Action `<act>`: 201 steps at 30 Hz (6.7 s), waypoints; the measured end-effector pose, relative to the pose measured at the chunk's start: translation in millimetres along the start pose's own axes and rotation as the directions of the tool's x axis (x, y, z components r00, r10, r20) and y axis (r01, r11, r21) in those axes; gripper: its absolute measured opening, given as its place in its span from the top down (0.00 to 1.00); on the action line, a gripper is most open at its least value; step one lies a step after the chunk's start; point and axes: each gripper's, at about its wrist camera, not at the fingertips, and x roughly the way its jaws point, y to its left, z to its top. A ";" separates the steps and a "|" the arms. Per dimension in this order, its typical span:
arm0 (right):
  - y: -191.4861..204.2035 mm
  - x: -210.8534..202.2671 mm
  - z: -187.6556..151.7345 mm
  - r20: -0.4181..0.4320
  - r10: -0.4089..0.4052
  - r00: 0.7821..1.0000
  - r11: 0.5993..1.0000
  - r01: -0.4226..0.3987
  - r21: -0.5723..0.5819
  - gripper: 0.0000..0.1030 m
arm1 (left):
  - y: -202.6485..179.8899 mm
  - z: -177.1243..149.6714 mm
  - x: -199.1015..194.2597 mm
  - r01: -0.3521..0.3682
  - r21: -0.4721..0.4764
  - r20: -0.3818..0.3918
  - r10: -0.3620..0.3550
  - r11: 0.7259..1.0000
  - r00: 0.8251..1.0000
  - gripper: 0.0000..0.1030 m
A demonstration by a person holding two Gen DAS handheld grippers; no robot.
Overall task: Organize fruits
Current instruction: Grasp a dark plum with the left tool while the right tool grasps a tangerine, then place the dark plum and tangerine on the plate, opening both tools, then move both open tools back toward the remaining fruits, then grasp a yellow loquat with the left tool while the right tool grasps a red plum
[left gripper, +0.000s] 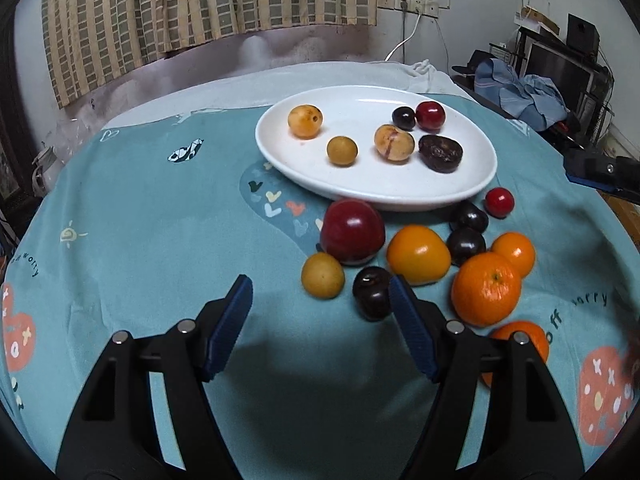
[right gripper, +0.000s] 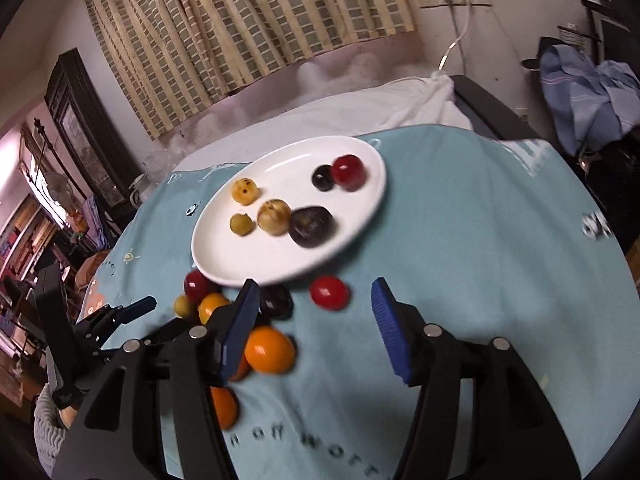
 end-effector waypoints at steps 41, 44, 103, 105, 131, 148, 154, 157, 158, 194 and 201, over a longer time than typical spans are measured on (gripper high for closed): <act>55.6 5.7 -27.1 -0.134 0.085 0.987 0.976 -0.110 -0.189 0.39 | -3.5 -4.6 7.1 0.088 -0.033 -0.036 -0.090 0.996 0.995 0.75; 79.4 14.7 -45.8 -0.197 0.078 0.977 0.947 -0.135 -0.292 0.39 | 1.5 -9.1 -8.5 0.066 -0.039 -0.013 -0.067 0.997 0.998 0.75; -18.4 7.2 -1.5 -0.017 0.122 0.992 0.976 -0.117 0.185 0.32 | 19.3 -0.5 5.3 -0.048 -0.031 -0.012 0.048 0.998 0.999 0.35; -21.4 6.2 -1.1 -0.012 0.123 0.992 0.972 -0.118 0.202 0.32 | 13.5 -1.3 7.5 -0.057 -0.002 -0.003 0.057 0.998 0.998 0.35; 24.1 33.2 -18.8 -0.019 -0.182 0.983 0.967 0.176 -0.187 0.32 | 5.8 9.9 31.7 -0.025 -0.019 -0.045 0.025 0.999 0.999 0.35; 30.0 64.4 -16.7 -0.017 -0.245 0.969 0.928 0.229 -0.296 0.45 | 2.3 9.5 40.4 -0.019 -0.034 -0.088 0.016 0.999 0.996 0.35; 26.7 75.2 -15.7 -0.071 -0.242 0.968 0.935 0.213 -0.285 0.59 | 1.8 9.8 42.0 -0.019 -0.033 -0.093 0.016 0.999 0.996 0.35; 23.5 79.9 -12.4 -0.086 -0.231 0.969 0.943 0.201 -0.265 0.59 | 2.5 10.5 42.7 -0.009 -0.042 -0.094 0.005 0.999 0.996 0.36; 23.6 80.4 -11.8 -0.087 -0.228 0.970 0.944 0.199 -0.262 0.59 | 2.5 10.8 42.9 -0.008 -0.044 -0.094 0.004 0.999 0.996 0.36; 39.1 9.4 -2.3 0.049 -0.089 0.995 0.971 0.098 -0.217 0.72 | 9.1 24.5 -21.0 0.072 -0.073 0.081 -0.066 0.995 0.995 0.75; 49.1 23.9 50.1 0.064 -0.073 0.995 0.978 0.085 -0.192 0.72 | 1.5 86.5 0.5 0.086 -0.093 0.082 -0.078 0.992 0.994 0.75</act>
